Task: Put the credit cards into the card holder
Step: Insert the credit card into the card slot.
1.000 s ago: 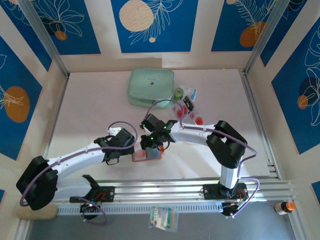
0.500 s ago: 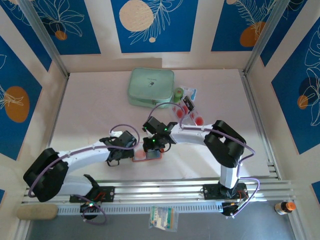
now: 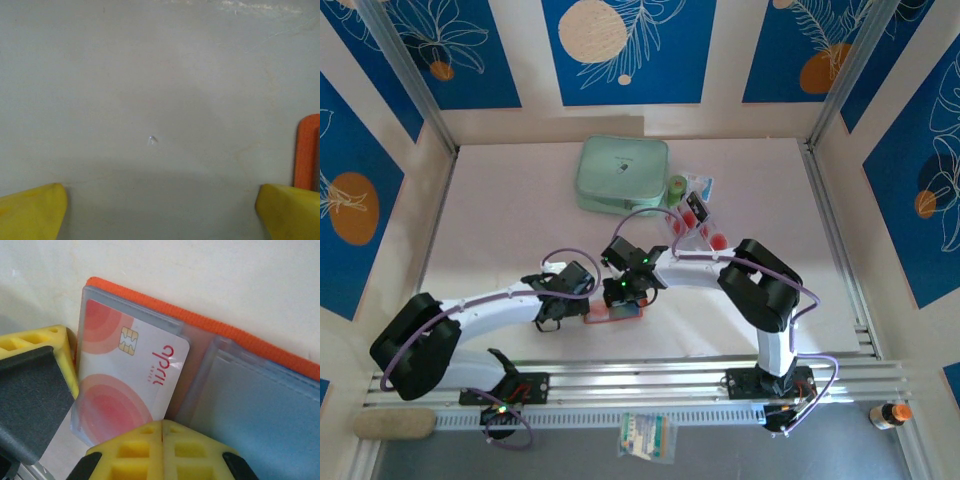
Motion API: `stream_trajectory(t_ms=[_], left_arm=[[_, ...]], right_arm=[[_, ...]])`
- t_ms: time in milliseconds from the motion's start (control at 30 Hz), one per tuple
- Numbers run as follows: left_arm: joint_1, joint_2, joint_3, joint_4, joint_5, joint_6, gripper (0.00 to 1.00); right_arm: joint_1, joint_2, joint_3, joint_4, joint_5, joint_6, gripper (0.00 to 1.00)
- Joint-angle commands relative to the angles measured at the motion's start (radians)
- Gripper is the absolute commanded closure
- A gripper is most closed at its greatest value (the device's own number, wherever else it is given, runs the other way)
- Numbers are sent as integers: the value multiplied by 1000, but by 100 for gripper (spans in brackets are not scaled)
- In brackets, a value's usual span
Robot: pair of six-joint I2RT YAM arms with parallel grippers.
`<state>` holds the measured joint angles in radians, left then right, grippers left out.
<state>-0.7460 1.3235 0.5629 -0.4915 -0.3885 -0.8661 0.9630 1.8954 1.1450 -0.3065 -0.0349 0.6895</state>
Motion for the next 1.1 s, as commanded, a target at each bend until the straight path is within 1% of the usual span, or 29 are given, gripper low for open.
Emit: stream_trajectory(t_ms=[0, 167, 400, 600, 1067], left_arm=[[8, 25, -23, 25, 25, 1, 0], [8, -16, -10, -1, 16, -1, 0], [14, -137, 23, -68, -24, 5, 0], [28, -190, 44, -91, -30, 18, 0], [35, -186, 16, -72, -18, 20, 0]], right_arm=[[19, 35, 31, 3, -49, 19, 99], [12, 28, 32, 5, -62, 21, 99], [-17, -53, 6, -12, -47, 15, 99], [-37, -103, 2, -40, -17, -1, 98], [-43, -8, 47, -23, -26, -1, 98]])
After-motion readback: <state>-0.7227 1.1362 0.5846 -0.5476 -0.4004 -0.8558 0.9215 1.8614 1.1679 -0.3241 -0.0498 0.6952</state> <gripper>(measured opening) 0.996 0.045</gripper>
